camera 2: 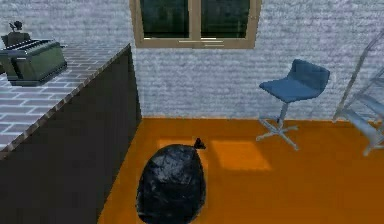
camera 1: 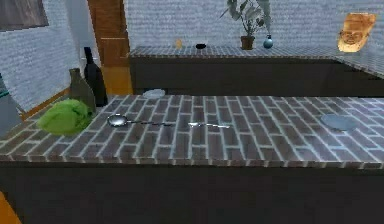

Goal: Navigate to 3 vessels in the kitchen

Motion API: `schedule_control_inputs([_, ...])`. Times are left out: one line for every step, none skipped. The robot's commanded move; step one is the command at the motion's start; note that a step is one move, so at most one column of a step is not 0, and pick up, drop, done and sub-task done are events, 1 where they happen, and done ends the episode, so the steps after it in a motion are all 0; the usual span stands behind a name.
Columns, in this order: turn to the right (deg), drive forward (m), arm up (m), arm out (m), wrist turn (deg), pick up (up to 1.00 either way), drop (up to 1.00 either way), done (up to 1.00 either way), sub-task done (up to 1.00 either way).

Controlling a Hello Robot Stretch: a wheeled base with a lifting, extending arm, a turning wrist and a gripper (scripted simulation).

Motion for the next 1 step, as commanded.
schedule_control_inputs([-12.0, 0.0, 0.0, 0.0, 0.0, 0.0, 0.0, 0.0, 0.0])
